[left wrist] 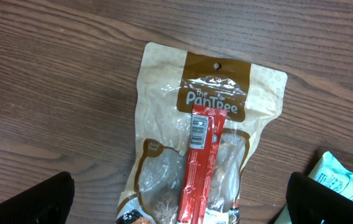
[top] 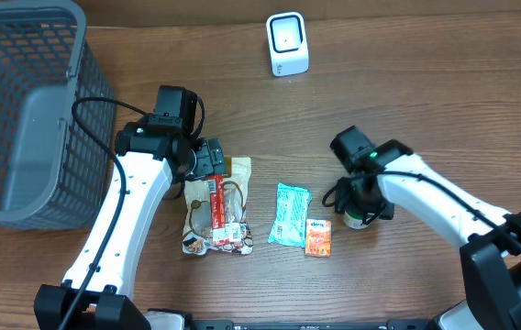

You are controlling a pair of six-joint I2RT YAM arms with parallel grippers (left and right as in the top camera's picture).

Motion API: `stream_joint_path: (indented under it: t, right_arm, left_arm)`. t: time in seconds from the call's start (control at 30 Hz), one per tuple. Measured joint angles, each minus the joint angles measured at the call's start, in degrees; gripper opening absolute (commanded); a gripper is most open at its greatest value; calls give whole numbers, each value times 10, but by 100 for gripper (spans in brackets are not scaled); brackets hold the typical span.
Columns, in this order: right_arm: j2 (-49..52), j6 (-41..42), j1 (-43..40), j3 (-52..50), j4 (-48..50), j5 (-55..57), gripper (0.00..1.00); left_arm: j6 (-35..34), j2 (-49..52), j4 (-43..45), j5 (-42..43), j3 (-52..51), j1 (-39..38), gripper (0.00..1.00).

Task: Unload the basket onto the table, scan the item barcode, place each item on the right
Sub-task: 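Lift the jar with the right gripper and turn it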

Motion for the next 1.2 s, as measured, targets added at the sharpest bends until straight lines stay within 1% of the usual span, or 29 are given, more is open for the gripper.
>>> stream_joint_path:
  t: [0.1, 0.17, 0.23, 0.4, 0.47, 0.73, 0.9, 1.2]
  right_arm:
    - [0, 0, -26, 36, -17, -53, 18]
    - [-1, 0, -46, 53, -16, -107, 12]
    - [-1, 0, -67, 61, -16, -169, 8]
    - [-1, 8, -103, 61, -38, -292, 7]
    - [-1, 41, -110, 61, -58, -329, 7]
    - [-1, 145, -113, 61, -71, -385, 6]
    - [-1, 169, -113, 61, -70, -429, 6]
    - [-1, 226, -113, 61, -58, -464, 6]
  left_arm:
    - [0, 0, 0, 0, 0, 0, 100]
    - [0, 0, 0, 0, 0, 0, 100]
    - [0, 0, 0, 0, 0, 0, 100]
    - [0, 0, 0, 0, 0, 0, 100]
    - [0, 0, 0, 0, 0, 0, 100]
    - [0, 0, 0, 0, 0, 0, 100]
    - [0, 0, 0, 0, 0, 0, 100]
    - [0, 0, 0, 0, 0, 0, 100]
